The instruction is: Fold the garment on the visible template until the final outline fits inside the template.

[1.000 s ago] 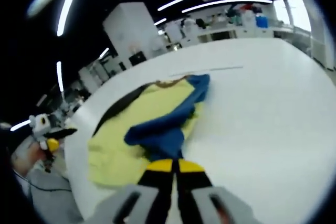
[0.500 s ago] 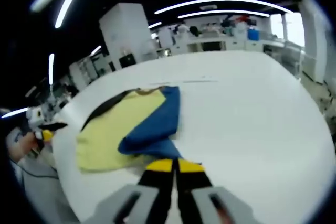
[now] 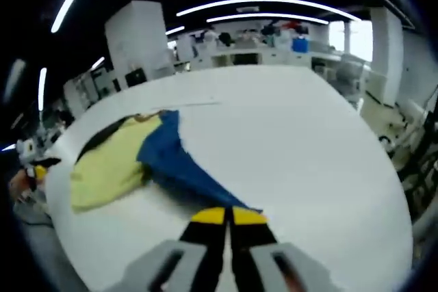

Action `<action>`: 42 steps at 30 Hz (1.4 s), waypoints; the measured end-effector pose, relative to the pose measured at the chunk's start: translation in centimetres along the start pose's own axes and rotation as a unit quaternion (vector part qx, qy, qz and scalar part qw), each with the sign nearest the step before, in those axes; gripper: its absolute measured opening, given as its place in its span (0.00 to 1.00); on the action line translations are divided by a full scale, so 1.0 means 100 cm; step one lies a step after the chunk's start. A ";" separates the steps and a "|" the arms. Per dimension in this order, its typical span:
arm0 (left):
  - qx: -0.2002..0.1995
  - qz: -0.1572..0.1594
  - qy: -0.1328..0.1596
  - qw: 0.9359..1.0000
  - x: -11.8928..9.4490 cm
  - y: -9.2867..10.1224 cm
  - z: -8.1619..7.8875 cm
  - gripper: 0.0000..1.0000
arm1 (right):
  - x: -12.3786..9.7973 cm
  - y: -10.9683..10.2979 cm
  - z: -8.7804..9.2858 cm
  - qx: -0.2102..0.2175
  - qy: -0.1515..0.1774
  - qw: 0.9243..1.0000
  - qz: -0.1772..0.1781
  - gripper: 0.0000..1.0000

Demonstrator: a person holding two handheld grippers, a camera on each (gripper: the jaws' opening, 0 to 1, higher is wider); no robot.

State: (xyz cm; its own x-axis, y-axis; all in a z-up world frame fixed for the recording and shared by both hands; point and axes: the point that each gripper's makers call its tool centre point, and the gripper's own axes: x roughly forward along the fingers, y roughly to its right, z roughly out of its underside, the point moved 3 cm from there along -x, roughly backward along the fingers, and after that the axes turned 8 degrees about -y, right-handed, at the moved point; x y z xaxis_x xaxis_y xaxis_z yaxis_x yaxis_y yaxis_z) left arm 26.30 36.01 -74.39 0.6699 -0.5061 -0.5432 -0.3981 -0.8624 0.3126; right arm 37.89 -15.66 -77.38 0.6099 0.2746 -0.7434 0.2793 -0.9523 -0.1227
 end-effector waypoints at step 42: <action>-0.023 -0.022 -0.009 0.999 -0.004 -0.003 0.007 0.74 | 0.029 0.054 0.026 0.073 -0.015 0.995 0.064 0.21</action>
State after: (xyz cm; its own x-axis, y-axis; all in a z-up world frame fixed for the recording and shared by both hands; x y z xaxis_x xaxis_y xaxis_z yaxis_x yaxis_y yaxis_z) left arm 25.76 36.46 -74.80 0.6749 -0.4671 -0.5713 -0.3380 -0.8838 0.3233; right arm 39.27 -20.32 -81.92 0.6106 0.1474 -0.7781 0.0884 -0.9891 -0.1180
